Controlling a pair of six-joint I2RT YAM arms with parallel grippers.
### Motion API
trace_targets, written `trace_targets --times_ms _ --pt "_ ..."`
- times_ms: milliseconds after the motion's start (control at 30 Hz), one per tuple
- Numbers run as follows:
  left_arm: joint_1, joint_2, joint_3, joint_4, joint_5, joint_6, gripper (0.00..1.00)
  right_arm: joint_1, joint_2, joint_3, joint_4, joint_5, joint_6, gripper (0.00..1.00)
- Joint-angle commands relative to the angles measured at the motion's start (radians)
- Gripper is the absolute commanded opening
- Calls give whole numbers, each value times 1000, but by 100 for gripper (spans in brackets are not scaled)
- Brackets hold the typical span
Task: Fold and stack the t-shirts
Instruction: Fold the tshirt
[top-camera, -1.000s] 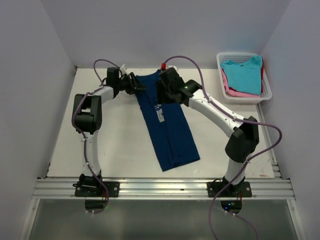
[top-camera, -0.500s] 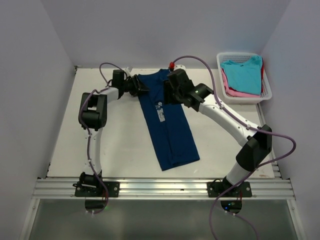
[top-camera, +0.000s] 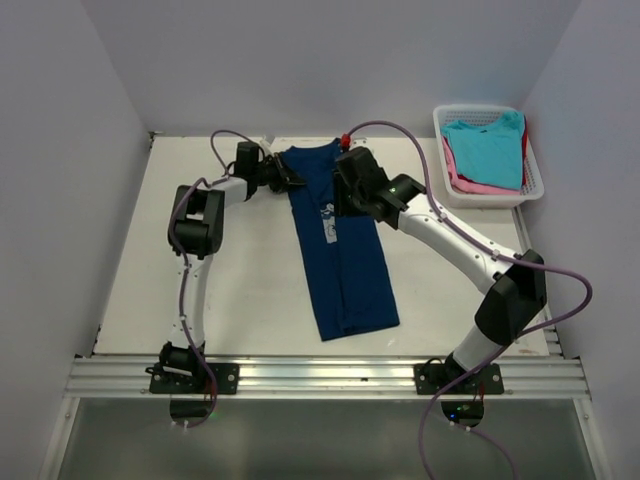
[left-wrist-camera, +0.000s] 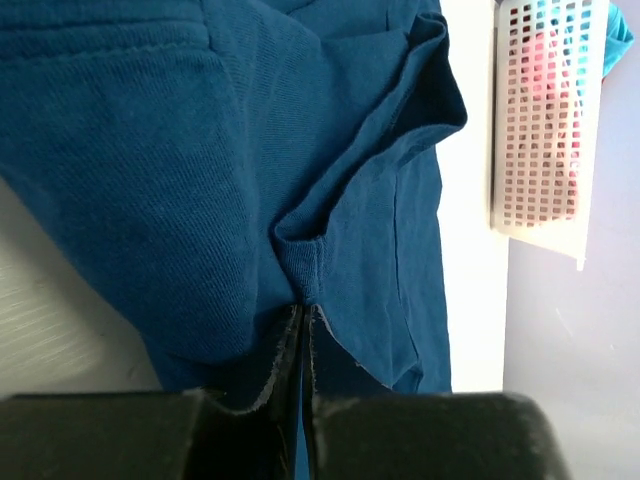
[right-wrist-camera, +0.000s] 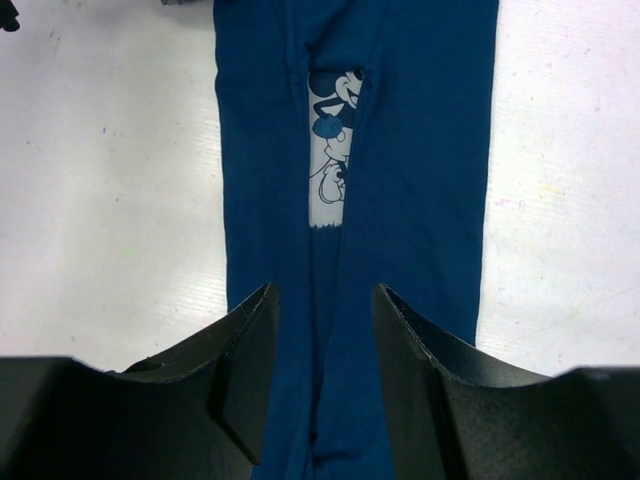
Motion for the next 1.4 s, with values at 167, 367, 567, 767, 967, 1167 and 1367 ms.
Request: trace_targets --times_ms 167,367,567,767,967,1167,1367 --pt "-21 -65 -53 99 59 -24 0 -80 67 67 65 16 -33 46" --pt "-47 -123 -64 50 94 37 0 -145 434 573 -104 -44 -104 48" --pt "-74 -134 -26 8 84 59 0 -169 707 931 -219 -145 -110 50" --pt "-94 -117 52 -21 90 53 0 -203 765 874 -151 -231 -84 50" --pt "-128 -81 118 -27 91 33 0 -218 652 637 -38 -201 -72 51" --pt "-160 -42 149 -13 88 1 0 -220 468 462 64 -161 -69 51" --pt "-189 -16 163 -12 84 -12 0 -220 379 345 108 -147 -67 54"
